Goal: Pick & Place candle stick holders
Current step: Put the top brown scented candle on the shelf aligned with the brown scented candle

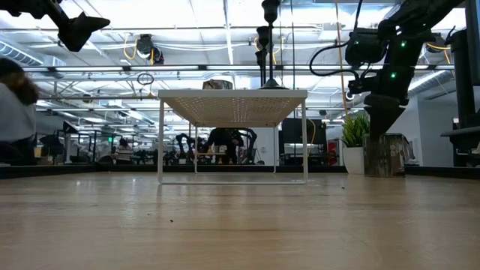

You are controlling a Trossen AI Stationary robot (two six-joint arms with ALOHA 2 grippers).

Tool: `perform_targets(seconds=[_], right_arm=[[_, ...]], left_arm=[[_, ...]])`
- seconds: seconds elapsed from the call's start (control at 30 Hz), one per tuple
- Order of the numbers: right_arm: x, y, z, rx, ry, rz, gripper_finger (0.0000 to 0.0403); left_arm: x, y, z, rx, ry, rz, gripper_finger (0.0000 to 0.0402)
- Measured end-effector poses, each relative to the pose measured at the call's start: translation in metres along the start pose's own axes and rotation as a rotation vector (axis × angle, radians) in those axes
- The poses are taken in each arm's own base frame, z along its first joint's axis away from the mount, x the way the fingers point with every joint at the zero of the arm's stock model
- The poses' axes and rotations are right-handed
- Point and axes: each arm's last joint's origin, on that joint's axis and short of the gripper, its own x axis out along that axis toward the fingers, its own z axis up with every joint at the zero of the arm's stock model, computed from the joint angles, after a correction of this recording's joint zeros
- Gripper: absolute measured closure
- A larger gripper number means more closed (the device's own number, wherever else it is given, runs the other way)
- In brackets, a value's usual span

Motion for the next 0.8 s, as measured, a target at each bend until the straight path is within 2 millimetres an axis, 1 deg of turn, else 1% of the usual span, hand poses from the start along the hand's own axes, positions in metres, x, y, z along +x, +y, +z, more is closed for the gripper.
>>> perform_targets(seconds=[0.2,0.43,0.63,0.8], right_arm=[[-0.0001,0.0001,0.0,0.0,0.0,-0.001,0.0027],[-0.0001,-0.0001,-0.0001,0.011,0.0,-0.004,0.0027],[0.0007,-0.004,-0.0003,0.03,0.006,-0.014,0.0027],[0.0009,-0.0067,-0.0006,0.05,0.009,-0.065,0.0027]], left_arm=[[0.0,0.0,0.0,-0.001,0.0,0.0,0.0002],[0.0,0.0,0.0,-0.05,0.0,0.0,0.0002],[0.0,-0.0002,0.0005,-0.057,-0.005,-0.002,0.0002],[0.0,-0.0005,0.0011,-0.069,-0.011,-0.005,0.0002]])
